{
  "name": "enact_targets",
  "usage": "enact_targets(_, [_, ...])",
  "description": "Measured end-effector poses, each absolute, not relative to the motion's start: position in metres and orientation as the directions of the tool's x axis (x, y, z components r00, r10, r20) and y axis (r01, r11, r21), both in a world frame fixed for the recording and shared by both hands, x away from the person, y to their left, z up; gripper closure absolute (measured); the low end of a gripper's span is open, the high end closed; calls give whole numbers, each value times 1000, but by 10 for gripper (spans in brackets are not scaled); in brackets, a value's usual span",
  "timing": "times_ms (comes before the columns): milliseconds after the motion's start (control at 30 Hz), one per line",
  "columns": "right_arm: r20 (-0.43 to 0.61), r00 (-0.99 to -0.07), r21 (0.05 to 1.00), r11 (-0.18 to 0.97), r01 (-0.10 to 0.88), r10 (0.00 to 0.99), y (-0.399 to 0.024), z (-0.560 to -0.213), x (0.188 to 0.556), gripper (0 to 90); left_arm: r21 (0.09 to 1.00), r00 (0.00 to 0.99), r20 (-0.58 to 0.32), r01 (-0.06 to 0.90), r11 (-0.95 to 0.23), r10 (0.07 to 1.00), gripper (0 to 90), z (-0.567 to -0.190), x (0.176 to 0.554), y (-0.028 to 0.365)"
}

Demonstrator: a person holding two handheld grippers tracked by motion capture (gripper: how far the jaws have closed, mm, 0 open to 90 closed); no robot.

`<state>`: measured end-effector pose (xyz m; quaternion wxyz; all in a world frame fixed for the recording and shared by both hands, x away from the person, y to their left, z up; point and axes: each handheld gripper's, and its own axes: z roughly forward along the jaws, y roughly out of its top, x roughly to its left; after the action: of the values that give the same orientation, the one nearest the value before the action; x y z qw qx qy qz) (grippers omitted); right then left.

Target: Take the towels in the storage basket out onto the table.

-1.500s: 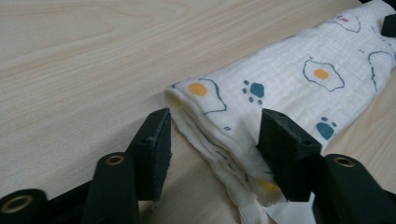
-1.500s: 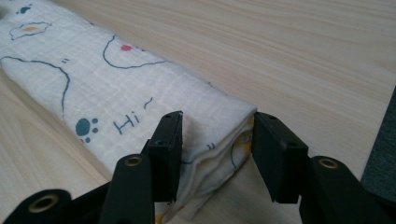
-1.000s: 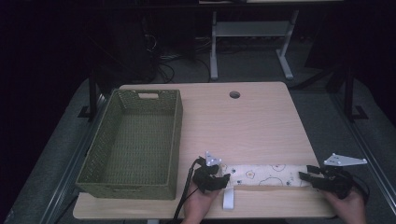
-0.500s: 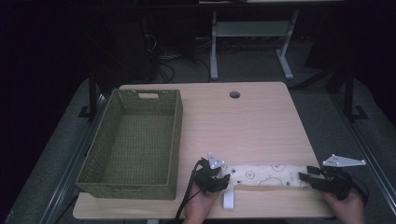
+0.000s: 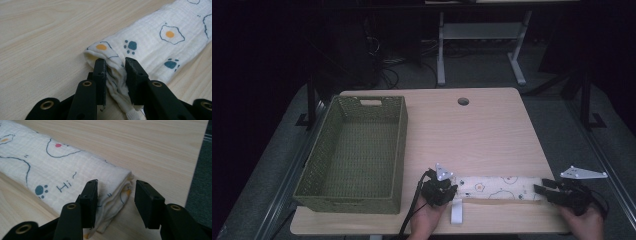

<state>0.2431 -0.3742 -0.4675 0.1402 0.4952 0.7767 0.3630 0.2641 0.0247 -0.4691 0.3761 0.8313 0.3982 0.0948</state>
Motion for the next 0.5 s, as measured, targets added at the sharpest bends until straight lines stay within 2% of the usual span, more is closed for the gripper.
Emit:
enact_targets(167, [153,-463,682,246,689,873,-374,-471,243,551,701,669,-148,591,-400,728,737,-469,264,25])
enact_targets(333, [142,-473,696,252,672,869,-367,-473,244,666,701,671,-157,592,-397,725,765,-470,264,24])
enact_targets(433, [167,-489,701,245,670,856,-365,-474,244,753,703,670,-164,595,-391,724,778,-470,264,24])
enact_targets(500, [182,-496,701,242,671,849,-365,-475,245,780,703,671,-176,598,-385,720,790,-471,264,25])
